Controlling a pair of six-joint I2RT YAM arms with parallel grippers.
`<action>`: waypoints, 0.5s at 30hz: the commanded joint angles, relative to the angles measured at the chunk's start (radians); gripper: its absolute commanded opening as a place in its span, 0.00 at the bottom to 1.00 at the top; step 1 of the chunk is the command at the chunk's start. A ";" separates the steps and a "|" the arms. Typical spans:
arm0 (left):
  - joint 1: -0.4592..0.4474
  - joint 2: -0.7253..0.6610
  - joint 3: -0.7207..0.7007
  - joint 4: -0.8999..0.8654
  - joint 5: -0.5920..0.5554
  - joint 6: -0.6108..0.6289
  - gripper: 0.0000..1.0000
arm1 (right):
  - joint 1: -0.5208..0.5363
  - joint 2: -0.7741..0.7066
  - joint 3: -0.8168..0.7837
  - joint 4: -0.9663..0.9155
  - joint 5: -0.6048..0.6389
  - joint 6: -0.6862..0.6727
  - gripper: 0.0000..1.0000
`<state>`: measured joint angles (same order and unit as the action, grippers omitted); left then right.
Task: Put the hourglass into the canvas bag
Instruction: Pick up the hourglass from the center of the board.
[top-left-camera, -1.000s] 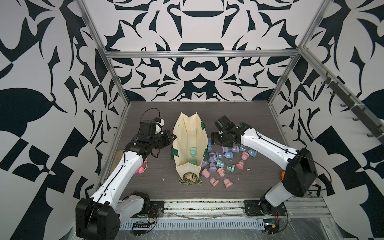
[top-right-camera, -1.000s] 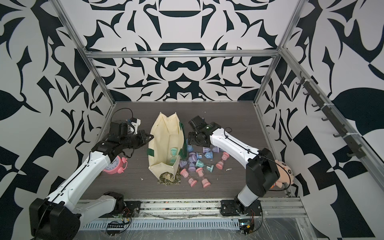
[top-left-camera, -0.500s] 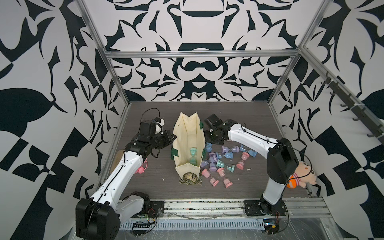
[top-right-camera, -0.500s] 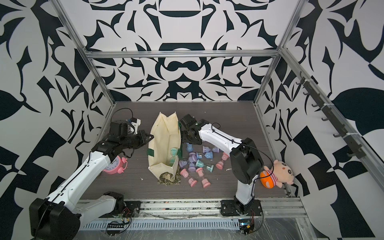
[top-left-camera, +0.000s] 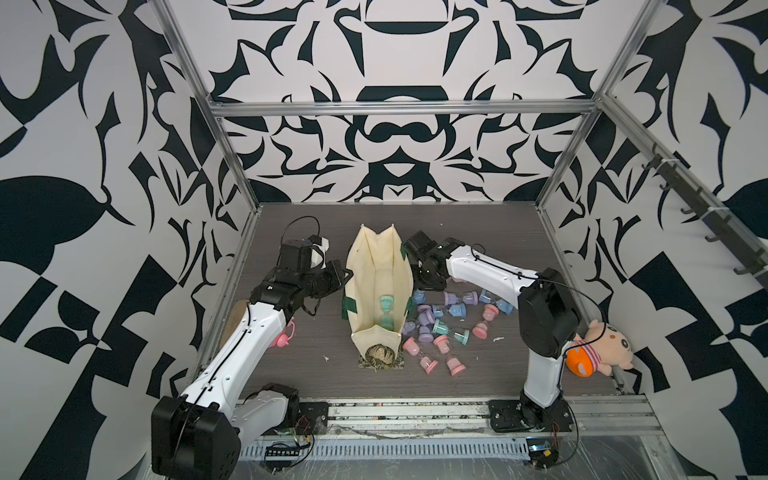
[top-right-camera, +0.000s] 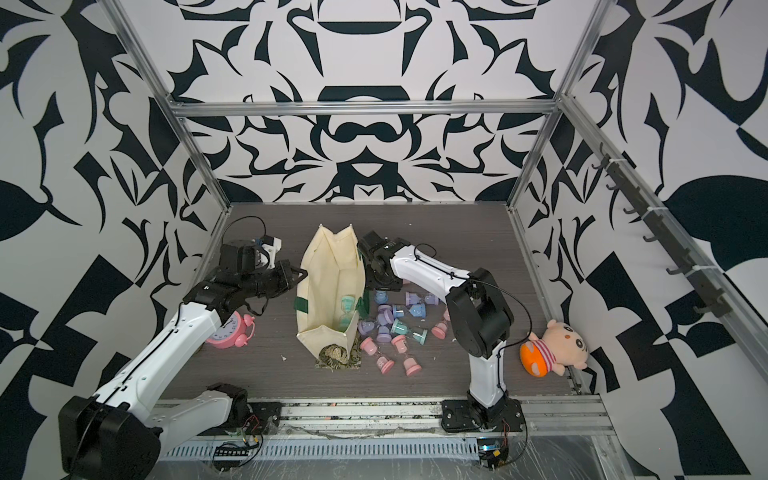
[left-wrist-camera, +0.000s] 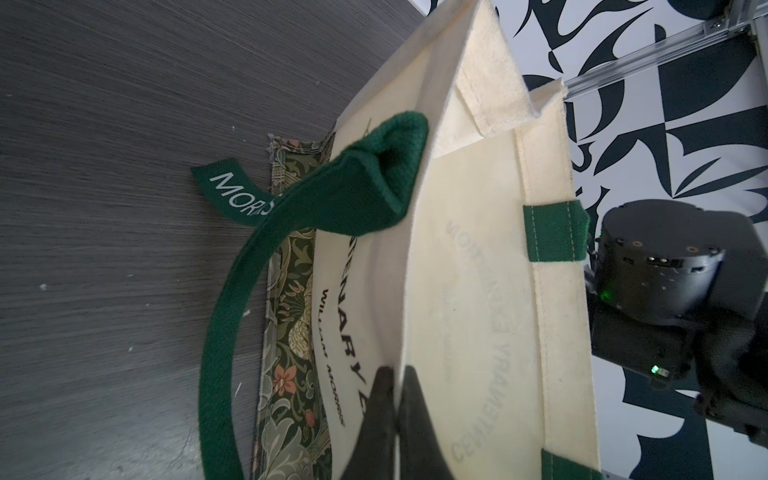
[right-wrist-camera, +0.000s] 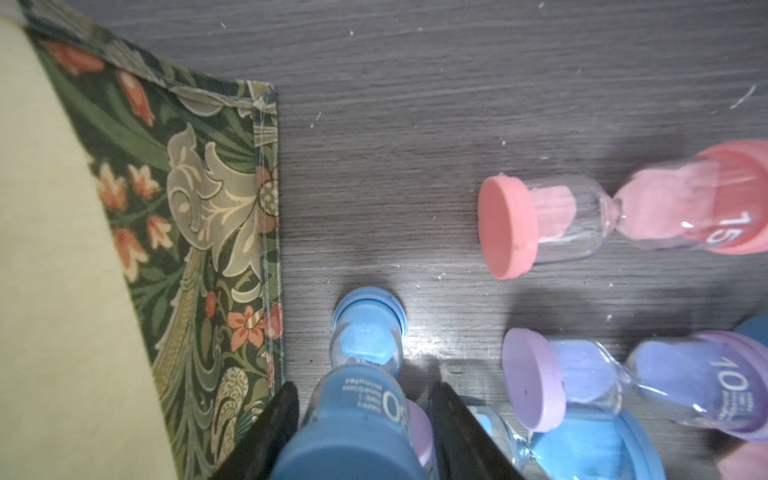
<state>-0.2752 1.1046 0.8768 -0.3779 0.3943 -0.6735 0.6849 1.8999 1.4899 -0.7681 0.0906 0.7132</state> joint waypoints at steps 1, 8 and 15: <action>-0.002 0.003 -0.001 0.027 0.021 0.005 0.00 | 0.006 -0.013 0.036 -0.033 0.039 0.005 0.47; -0.002 0.003 0.000 0.025 0.017 0.005 0.00 | 0.005 -0.028 0.040 -0.066 0.076 0.004 0.19; -0.002 -0.019 -0.002 0.018 0.004 0.008 0.06 | 0.005 -0.154 0.014 -0.094 0.172 0.010 0.00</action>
<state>-0.2752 1.1042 0.8768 -0.3782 0.3935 -0.6731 0.6849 1.8645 1.4887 -0.8291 0.1841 0.7116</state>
